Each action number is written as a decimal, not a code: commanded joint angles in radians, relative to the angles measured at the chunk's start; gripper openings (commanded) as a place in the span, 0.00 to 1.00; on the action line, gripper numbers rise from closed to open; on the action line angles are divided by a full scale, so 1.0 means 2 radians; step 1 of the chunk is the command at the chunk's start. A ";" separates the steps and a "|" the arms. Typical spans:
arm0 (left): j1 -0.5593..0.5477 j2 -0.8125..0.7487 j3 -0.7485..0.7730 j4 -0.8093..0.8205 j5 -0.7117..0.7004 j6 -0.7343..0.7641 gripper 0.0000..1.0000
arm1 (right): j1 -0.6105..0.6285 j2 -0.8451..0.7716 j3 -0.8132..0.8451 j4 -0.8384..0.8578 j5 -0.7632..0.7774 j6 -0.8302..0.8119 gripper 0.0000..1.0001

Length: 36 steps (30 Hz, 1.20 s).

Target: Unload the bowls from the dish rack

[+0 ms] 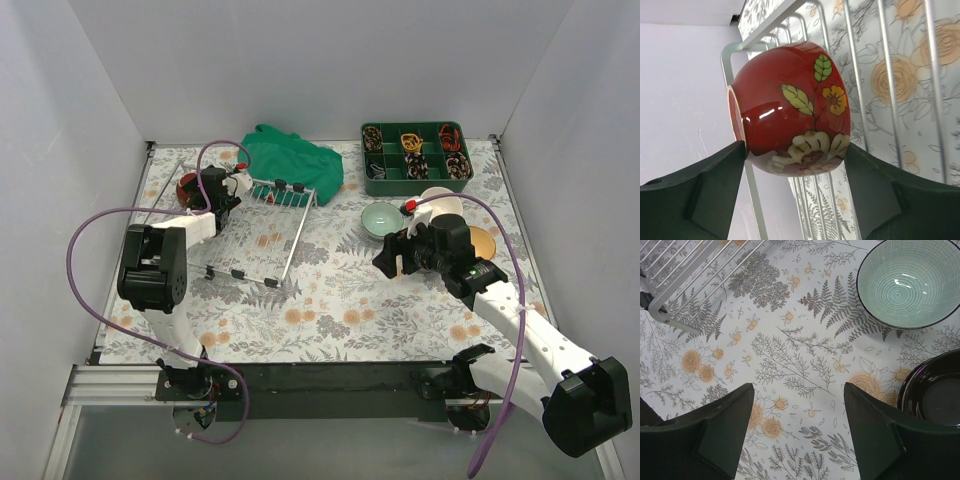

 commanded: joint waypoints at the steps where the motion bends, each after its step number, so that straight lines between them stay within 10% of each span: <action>1: -0.011 -0.055 -0.008 -0.032 0.022 -0.033 0.56 | 0.002 -0.010 0.000 0.022 -0.011 0.000 0.80; 36: -0.047 -0.216 0.065 -0.222 0.063 -0.439 0.06 | 0.002 -0.023 0.016 0.018 -0.091 0.020 0.80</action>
